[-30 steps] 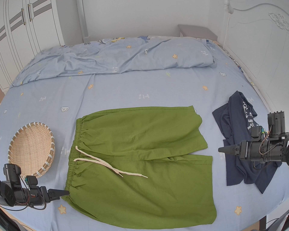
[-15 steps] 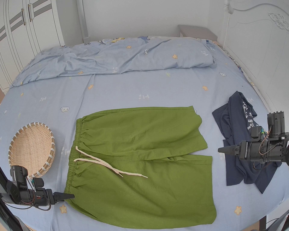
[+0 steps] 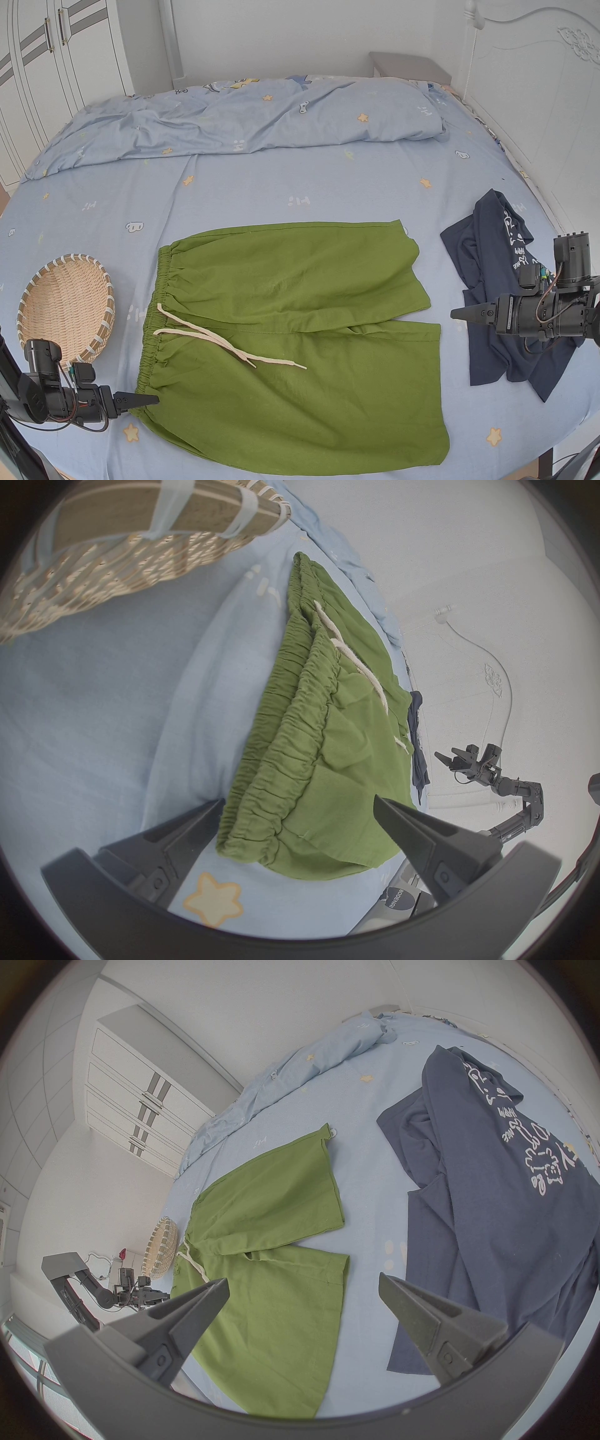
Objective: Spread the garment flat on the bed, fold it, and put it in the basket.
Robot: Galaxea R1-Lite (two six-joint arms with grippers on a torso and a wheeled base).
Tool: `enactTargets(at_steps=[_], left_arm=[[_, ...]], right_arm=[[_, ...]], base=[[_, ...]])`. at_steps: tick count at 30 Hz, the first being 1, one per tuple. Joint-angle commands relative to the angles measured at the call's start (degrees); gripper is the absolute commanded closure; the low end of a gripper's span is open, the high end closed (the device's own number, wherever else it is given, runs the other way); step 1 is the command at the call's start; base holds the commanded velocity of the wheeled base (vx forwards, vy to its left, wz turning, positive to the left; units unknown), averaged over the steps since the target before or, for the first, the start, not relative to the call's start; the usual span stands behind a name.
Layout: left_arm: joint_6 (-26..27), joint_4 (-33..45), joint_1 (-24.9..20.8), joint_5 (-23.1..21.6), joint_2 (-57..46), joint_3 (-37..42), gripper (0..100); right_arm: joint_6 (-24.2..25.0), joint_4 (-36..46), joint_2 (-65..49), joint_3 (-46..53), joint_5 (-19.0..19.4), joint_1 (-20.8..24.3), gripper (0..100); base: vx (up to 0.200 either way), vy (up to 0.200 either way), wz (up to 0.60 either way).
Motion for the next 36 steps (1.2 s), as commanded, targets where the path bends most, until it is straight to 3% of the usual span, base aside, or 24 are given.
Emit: enactTargets(at_steps=[1,2,3,14,20,21,23,29,36], left_arm=[[-0.32,0.04,-0.6,-0.19,0.11,0.14,0],[-0.32,0.04,-0.6,-0.11,0.11,0.22,0],[-0.41,0.04,-0.42,-0.11,0.11,0.31,100],[-0.32,0.04,2.57,-0.63,-2.53,2.6,100],[0.12,0.04,6.61,-4.15,-2.53,4.27,100],[0.12,0.12,8.1,-5.38,-3.05,4.0,100],[0.12,0.12,8.19,-5.38,-3.14,4.0,100],[0.12,0.04,8.19,-5.38,-2.7,3.74,100],[0.03,0.04,8.1,-5.47,-2.44,3.48,100]], right_arm=[[-0.01,-0.06,0.2,0.0,0.03,0.02,0],[-0.01,-0.06,0.2,0.0,0.03,0.02,0],[-0.01,-0.06,0.2,0.0,0.12,0.02,0],[-0.1,-0.06,0.73,1.75,0.03,0.11,0],[-0.01,-0.06,0.64,7.03,0.12,1.16,0],[-0.18,-0.15,0.29,13.71,0.29,1.51,0],[-0.27,-0.59,0.2,16.26,0.47,1.6,0],[-0.01,-5.33,-3.14,27.42,5.92,2.04,0],[-0.1,-5.68,-3.23,31.02,9.7,5.64,0]], base=[[0.0,0.0,0.0],[0.0,0.0,0.0],[0.0,0.0,0.0],[0.0,0.0,0.0],[0.0,0.0,0.0],[0.0,0.0,0.0],[0.0,0.0,0.0],[0.0,0.0,0.0],[0.0,0.0,0.0]])
